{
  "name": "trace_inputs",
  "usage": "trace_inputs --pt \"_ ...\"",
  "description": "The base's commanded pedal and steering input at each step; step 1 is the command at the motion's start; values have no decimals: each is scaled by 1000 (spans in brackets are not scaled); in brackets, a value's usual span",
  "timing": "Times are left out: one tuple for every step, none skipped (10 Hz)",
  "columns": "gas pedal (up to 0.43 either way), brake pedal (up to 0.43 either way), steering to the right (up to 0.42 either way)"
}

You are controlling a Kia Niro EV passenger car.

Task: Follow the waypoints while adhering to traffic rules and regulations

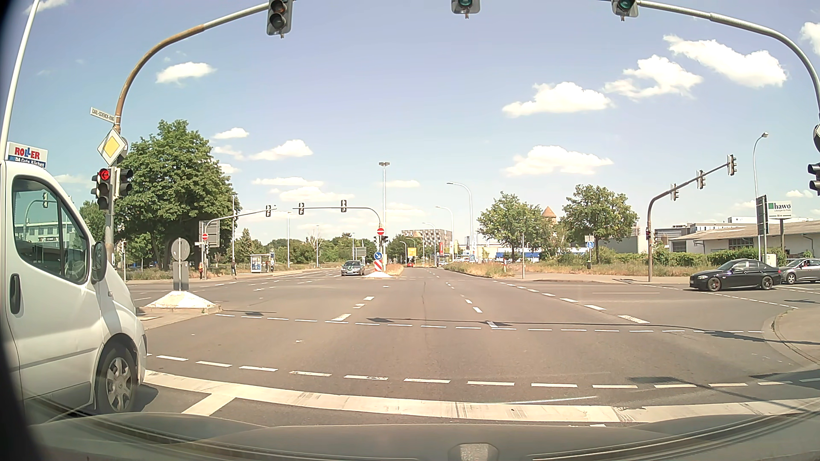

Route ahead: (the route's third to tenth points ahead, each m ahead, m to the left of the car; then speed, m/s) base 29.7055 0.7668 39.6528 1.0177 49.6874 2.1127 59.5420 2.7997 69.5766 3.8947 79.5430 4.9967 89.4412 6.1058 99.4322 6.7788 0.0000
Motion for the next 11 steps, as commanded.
trace_inputs --pt "0 335 0" --pt "0 335 0" --pt "0 335 0" --pt "0 335 0" --pt "0 335 0" --pt "0 335 0" --pt "0 335 0" --pt "0 335 0" --pt "0 335 0" --pt "0 335 0" --pt "0 341 0"
